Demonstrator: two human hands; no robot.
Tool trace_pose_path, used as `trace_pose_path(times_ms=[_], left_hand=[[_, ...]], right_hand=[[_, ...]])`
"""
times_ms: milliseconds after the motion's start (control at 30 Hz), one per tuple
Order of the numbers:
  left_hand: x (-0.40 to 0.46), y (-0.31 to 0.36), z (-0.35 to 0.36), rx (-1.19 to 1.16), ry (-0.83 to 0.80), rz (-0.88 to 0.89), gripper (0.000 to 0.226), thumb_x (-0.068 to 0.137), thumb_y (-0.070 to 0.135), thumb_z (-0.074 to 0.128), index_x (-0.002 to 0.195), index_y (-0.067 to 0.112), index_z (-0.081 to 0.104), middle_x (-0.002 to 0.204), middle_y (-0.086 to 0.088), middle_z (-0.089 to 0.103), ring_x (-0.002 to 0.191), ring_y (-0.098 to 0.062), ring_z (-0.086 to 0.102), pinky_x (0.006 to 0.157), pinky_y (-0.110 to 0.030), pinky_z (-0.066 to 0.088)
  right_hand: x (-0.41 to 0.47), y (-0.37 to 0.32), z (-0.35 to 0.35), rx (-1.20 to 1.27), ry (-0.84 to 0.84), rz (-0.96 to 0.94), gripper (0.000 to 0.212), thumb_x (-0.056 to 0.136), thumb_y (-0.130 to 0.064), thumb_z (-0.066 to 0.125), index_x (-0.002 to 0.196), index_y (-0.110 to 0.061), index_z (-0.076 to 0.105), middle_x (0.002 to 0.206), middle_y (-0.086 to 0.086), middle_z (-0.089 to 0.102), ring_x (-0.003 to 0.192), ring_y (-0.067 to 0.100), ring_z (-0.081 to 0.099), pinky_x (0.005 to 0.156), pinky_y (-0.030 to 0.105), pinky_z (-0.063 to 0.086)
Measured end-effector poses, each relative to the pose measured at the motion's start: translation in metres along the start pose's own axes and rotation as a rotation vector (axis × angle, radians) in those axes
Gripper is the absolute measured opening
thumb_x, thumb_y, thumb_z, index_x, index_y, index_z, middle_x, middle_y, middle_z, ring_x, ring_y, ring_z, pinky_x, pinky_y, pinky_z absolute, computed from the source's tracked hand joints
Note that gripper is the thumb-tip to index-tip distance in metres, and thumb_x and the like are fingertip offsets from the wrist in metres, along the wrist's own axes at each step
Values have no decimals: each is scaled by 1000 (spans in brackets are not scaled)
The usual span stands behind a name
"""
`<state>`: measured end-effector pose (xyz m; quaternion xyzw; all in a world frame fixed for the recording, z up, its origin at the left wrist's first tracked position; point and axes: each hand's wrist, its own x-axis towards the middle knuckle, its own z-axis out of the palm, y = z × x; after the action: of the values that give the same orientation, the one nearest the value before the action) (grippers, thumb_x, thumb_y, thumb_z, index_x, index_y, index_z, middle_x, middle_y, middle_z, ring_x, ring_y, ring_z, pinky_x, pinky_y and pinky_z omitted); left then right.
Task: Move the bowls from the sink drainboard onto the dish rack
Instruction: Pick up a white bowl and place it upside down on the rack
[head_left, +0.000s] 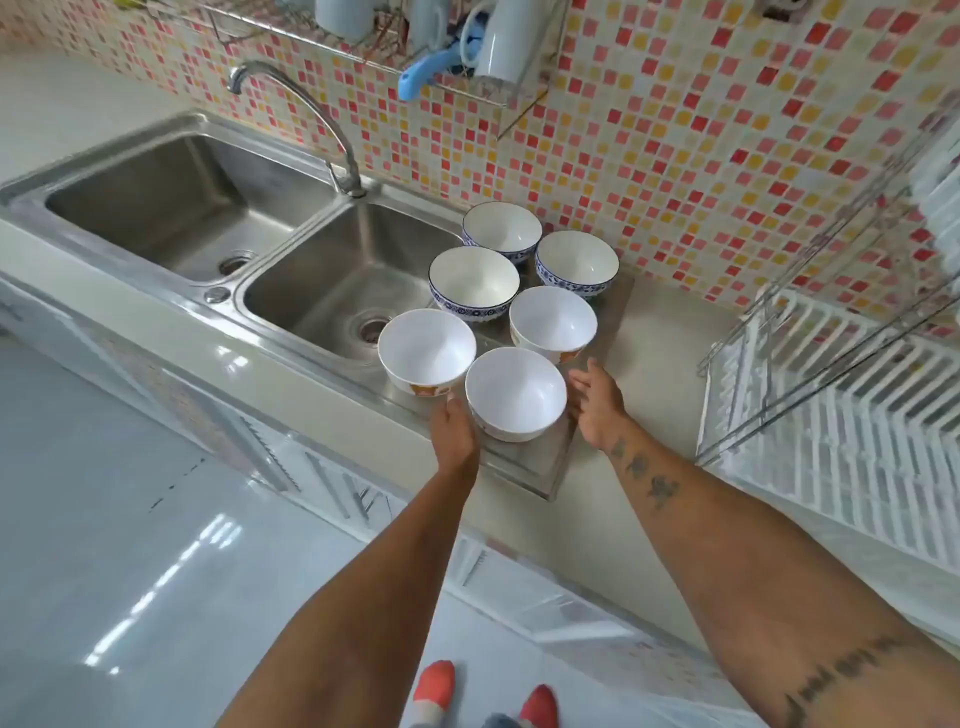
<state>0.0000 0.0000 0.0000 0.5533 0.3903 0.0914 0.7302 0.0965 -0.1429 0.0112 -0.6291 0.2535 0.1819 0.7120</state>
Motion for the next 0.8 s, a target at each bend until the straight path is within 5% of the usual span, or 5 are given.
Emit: trace_pose_path(times_ms=[100,300,500,633,800], left_hand=[[10,3,16,-78,55,-67,32,93,13,39,105,-7,62,93,-4,58,86,-18,49,74,-31,41],[24,-7,42,-169,-8,-74,41,96,35,36,133,27,49,133,-2,57,118,-24,54,104,-41,43],[16,-9,46,-126,6,-49,44,102,37,25,139,22,45,138,-6,52,125,-26,49,110,-44,38],[12,-5,47,-125,11,-54,44,104,37,23,141,19,40,135,-5,50,120,-24,48,103,-39,38],[6,0,46,-177,-62,-41,43,101,41,29,135,21,45,136,-7,53,119,-25,52,103,-39,41]], right_hand=[[1,-6,9,12,0,42,55,95,-47,43,130,-6,57,131,10,61,121,26,57,74,29,50],[12,8,18,-80,-8,40,49,81,-47,58,111,-9,63,126,11,65,114,31,62,100,46,49],[-1,6,21,-112,63,-19,37,95,-32,51,120,-6,59,132,21,57,94,21,50,96,39,47],[-4,6,23,-114,69,-19,35,95,-31,51,118,-6,60,131,23,56,113,36,58,101,45,46],[-19,1,21,-78,133,-173,21,94,-26,50,101,-14,67,93,7,63,91,22,53,83,34,45]])
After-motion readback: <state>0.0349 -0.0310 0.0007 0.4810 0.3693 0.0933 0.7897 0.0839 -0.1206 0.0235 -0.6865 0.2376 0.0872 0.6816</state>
